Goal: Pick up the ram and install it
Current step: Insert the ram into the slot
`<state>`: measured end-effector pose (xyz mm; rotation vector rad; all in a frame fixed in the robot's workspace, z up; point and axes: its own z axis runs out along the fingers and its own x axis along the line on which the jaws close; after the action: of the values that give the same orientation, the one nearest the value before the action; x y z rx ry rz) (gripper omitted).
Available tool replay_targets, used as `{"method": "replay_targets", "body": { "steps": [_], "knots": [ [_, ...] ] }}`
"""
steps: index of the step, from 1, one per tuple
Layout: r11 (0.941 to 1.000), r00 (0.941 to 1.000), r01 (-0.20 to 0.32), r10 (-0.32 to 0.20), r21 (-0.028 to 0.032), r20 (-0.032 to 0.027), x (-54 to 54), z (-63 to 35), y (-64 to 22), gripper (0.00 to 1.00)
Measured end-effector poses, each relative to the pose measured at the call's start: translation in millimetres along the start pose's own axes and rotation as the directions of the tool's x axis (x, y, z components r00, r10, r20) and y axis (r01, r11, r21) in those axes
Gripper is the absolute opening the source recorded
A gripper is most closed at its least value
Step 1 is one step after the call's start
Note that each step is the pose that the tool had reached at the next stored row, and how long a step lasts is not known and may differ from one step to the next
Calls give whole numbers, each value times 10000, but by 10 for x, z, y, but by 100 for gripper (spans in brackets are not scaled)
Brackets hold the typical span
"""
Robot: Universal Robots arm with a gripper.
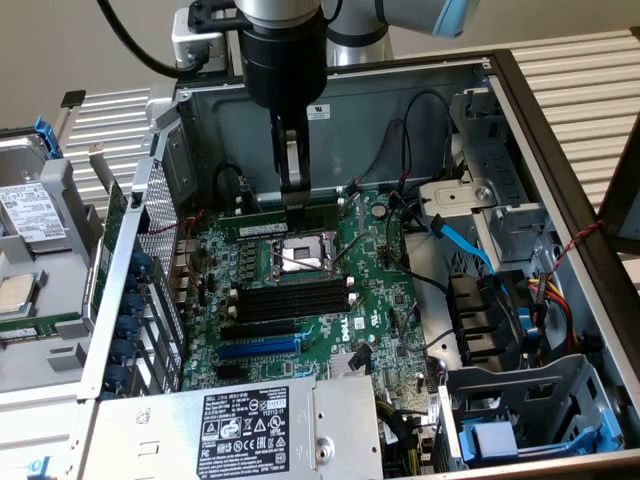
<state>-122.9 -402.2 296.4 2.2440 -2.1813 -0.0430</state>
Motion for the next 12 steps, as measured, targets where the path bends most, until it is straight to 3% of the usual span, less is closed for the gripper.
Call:
{"method": "replay_targets", "body": {
  "steps": [8, 12],
  "knots": [
    [10000, 10000, 1, -1, 9, -3, 7, 92, -14, 13],
    [10000, 10000, -17, 17, 58, -3, 14, 129, -16, 13]
  ]
}}
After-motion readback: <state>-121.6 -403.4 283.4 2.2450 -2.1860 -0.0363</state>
